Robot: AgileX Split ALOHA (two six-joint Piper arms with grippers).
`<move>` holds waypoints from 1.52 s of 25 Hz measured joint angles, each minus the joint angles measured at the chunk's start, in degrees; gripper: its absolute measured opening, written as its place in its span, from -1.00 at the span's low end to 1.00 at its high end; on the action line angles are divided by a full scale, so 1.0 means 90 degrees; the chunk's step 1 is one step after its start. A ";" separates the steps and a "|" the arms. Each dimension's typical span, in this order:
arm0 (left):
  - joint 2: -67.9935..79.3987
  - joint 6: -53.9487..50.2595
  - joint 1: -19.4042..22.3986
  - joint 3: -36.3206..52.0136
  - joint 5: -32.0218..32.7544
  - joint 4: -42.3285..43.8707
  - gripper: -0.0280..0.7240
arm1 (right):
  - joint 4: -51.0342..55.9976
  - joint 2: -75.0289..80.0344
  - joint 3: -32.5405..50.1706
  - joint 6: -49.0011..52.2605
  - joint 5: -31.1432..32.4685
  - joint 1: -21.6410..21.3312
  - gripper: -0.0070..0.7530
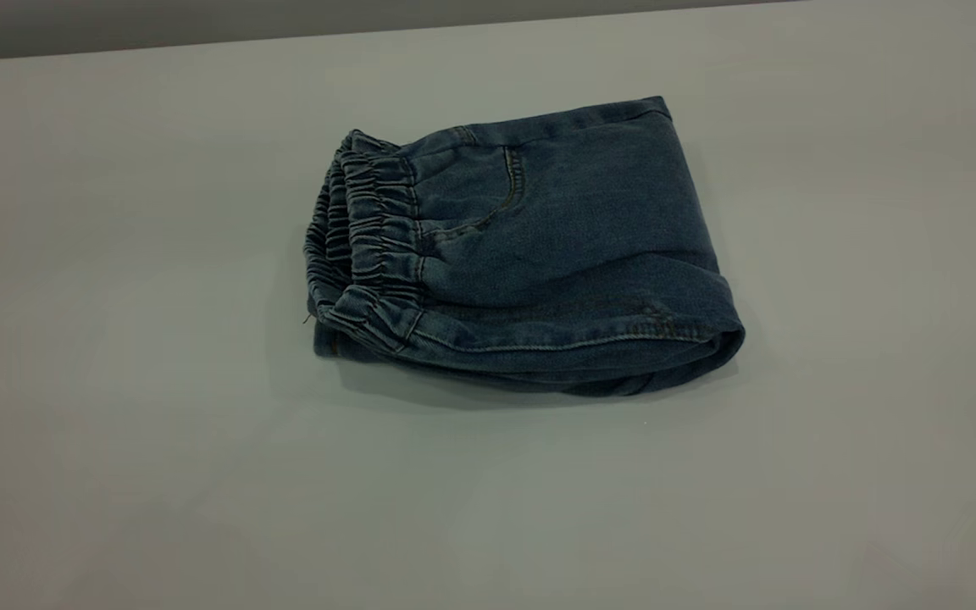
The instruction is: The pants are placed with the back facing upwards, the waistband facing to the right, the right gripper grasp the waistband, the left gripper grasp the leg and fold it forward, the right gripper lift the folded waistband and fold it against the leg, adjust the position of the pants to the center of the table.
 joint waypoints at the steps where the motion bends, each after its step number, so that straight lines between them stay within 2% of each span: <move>1: -0.0143 -0.0064 0.0000 0.0225 0.0000 0.0022 0.00 | -0.0033 -0.0307 0.0206 0.0004 -0.0007 0.0000 0.11; 8: -0.1449 -0.0498 0.0000 0.1439 -0.0004 0.0044 0.00 | -0.0080 -0.2187 0.2114 0.0202 -0.0019 0.0000 0.11; 21: -0.3722 -0.1970 0.0000 0.3522 -0.0039 0.1337 0.00 | -0.0452 -0.4223 0.5625 0.0503 -0.1042 -0.0006 0.11; 24: -0.3912 -0.2224 0.0000 0.4004 -0.0481 0.1385 0.00 | -0.0446 -0.4444 0.6208 0.0503 -0.1367 -0.0006 0.11; 30: -0.3912 -0.2128 0.0000 0.4732 -0.1246 0.1432 -0.05 | -0.0525 -0.4462 0.6408 0.0469 -0.1283 -0.0006 0.11; 33: -0.3912 -0.2026 0.0000 0.4923 -0.1133 0.1498 -0.08 | -0.0912 -0.4462 0.6408 0.0395 -0.0830 -0.0006 0.11; 38: -0.3912 -0.2026 0.0000 0.5046 -0.1222 0.1573 -0.10 | -0.1439 -0.4465 0.6520 0.0490 -0.0988 -0.0006 0.11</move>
